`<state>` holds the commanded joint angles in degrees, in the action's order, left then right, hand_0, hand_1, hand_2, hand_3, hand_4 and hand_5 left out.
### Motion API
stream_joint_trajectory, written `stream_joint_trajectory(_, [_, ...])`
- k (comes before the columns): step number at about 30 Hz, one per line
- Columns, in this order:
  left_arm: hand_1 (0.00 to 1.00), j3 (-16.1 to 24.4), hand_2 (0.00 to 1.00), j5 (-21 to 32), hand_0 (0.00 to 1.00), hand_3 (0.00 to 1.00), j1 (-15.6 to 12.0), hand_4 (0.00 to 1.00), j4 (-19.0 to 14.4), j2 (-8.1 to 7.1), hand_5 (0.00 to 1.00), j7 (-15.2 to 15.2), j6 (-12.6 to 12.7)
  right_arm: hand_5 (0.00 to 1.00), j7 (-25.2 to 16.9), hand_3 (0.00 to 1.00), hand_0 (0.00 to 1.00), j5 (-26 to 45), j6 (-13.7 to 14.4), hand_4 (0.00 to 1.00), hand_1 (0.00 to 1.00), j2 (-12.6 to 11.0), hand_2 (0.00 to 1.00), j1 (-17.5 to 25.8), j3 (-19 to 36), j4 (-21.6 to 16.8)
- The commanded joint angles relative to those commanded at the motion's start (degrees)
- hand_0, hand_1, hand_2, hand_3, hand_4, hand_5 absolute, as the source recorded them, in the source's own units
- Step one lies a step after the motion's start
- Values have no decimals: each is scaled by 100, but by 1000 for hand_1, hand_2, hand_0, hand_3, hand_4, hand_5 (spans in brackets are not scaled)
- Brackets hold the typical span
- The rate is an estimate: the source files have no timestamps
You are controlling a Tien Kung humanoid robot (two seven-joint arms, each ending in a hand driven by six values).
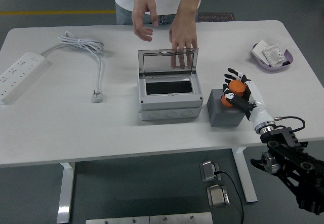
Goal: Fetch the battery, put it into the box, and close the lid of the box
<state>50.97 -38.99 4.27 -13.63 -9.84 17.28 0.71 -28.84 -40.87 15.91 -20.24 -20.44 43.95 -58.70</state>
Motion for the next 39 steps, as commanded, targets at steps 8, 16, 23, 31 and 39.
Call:
stream_joint_trajectory(8, [711,5,672,-7,668,625,-1,628,-1,1,213,2,3,2,20,678,781,-27,13,211,658,-3,450,-7,37,-34])
stream_joint_trajectory(16, [711,25,672,-32,669,624,-5,627,-3,0,213,6,13,2,41,642,778,-2,-31,247,642,-6,397,-3,48,-29])
stream_joint_trajectory(23, [712,28,672,-37,668,624,-6,627,-3,-1,213,5,17,2,67,347,777,14,-74,289,649,-6,432,-8,55,-27])
stream_joint_trajectory(31, [712,30,672,-43,669,624,-6,627,-3,-2,212,6,19,2,61,279,781,5,-84,253,652,-6,468,-30,96,-43])
stream_joint_trajectory(39, [712,35,673,-53,670,624,-10,627,-4,-1,213,7,21,2,28,271,782,-19,-32,205,653,-8,443,-48,111,-52])
